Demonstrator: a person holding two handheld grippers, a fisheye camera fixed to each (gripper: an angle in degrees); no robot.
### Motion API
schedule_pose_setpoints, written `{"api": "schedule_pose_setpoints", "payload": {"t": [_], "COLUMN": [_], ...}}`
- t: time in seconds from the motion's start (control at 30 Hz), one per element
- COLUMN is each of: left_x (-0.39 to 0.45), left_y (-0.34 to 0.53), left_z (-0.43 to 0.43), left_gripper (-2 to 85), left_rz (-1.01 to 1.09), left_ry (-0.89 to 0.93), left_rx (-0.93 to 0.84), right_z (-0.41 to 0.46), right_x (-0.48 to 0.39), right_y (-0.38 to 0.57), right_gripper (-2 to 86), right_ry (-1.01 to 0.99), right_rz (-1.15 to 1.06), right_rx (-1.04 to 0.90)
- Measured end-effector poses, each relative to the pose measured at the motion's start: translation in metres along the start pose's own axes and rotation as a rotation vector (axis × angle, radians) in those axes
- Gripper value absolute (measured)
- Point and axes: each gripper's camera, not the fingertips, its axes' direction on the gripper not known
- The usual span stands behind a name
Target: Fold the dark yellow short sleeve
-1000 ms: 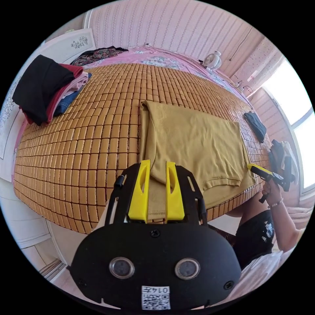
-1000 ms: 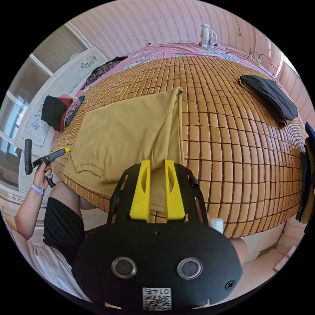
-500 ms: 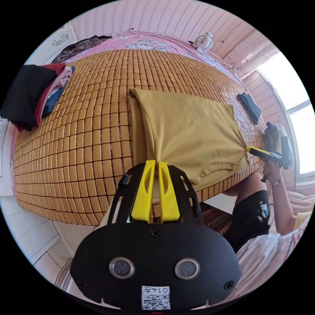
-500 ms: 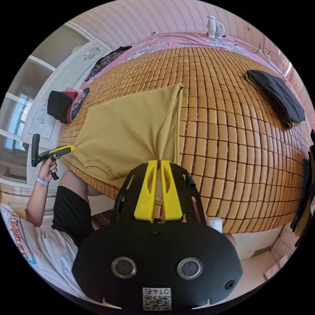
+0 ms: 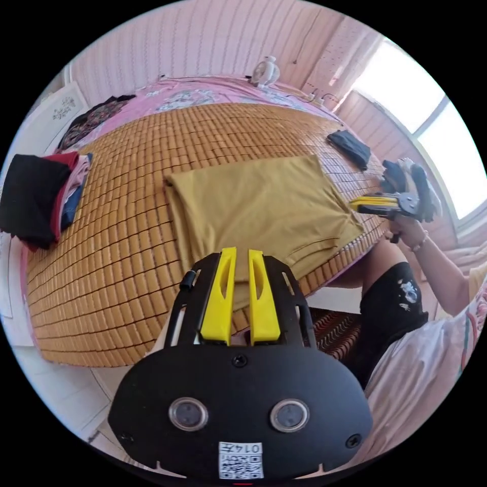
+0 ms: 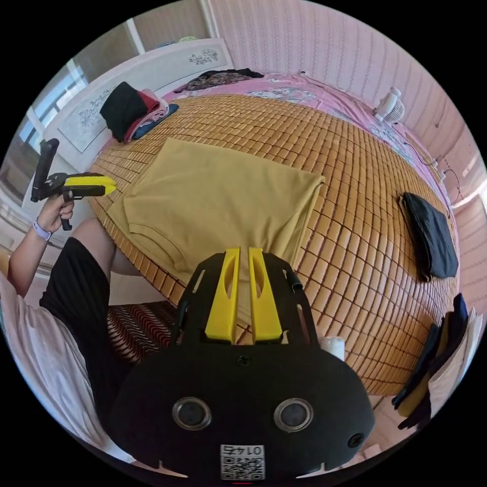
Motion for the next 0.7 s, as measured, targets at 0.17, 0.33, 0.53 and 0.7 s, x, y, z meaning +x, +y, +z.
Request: {"api": "schedule_pose_setpoints", "payload": {"t": [0.17, 0.33, 0.53, 0.7], "left_x": [0.040, 0.050, 0.047, 0.047], "left_y": [-0.011, -0.001, 0.016, 0.032], "left_z": [0.070, 0.106, 0.116, 0.123], "left_gripper": [3.8, 1.5, -0.9, -0.9], "left_rz": [0.088, 0.146, 0.163, 0.206], "left_ry": [0.103, 0.078, 0.073, 0.039], "left_rx": [-0.037, -0.105, -0.087, -0.047], "right_z": [0.037, 0.081, 0.098, 0.116], "right_x": [-0.032, -0.046, -0.056, -0.036], "right_y": [-0.099, -0.173, -0.220, -0.232], "right_gripper": [-0.1, -0.4, -0.4, -0.3], "right_ry": [-0.010, 0.028, 0.099, 0.097], "right_rz": [-0.221, -0.340, -0.544, -0.479], "right_rx": [-0.034, -0.150, -0.346, -0.370]}}
